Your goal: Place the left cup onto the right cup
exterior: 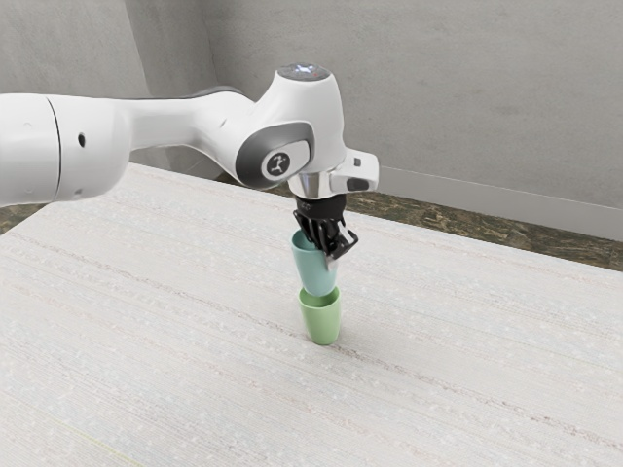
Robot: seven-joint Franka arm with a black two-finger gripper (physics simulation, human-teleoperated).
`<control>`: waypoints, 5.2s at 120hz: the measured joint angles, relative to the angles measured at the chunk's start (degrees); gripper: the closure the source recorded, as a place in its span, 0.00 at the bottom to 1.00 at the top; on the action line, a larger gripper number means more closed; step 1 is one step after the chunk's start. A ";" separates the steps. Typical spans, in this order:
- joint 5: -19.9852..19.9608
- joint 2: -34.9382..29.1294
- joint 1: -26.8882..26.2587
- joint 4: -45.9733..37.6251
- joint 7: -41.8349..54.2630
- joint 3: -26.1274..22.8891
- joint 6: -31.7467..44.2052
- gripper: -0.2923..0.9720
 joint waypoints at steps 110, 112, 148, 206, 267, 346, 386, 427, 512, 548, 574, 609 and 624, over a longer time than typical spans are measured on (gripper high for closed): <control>0.43 0.51 0.04 -0.46 -2.49 0.01 0.42 0.85; 0.51 0.53 0.04 -0.43 -2.50 0.01 0.45 0.85; 1.23 1.18 0.12 -0.26 -2.59 0.08 0.72 0.85; 2.33 2.10 0.12 0.69 -2.68 0.10 0.85 0.85; 2.61 2.63 0.12 0.71 -2.64 0.27 0.85 0.85; 2.57 3.81 0.16 1.20 -2.15 0.36 1.34 0.85; 2.55 4.30 0.17 1.94 -1.77 0.56 1.37 0.85; 2.48 4.36 0.19 1.70 -1.47 1.22 1.39 0.85; 2.52 5.62 0.20 1.68 -1.39 1.20 2.22 0.85; 2.46 6.18 0.20 1.62 -1.39 1.20 2.47 0.84; 1.80 6.21 0.12 1.37 -1.17 1.18 2.48 0.56; 1.51 6.22 0.12 1.33 -0.96 1.17 2.48 0.32; 1.49 6.18 0.12 1.33 -0.90 1.16 2.48 0.28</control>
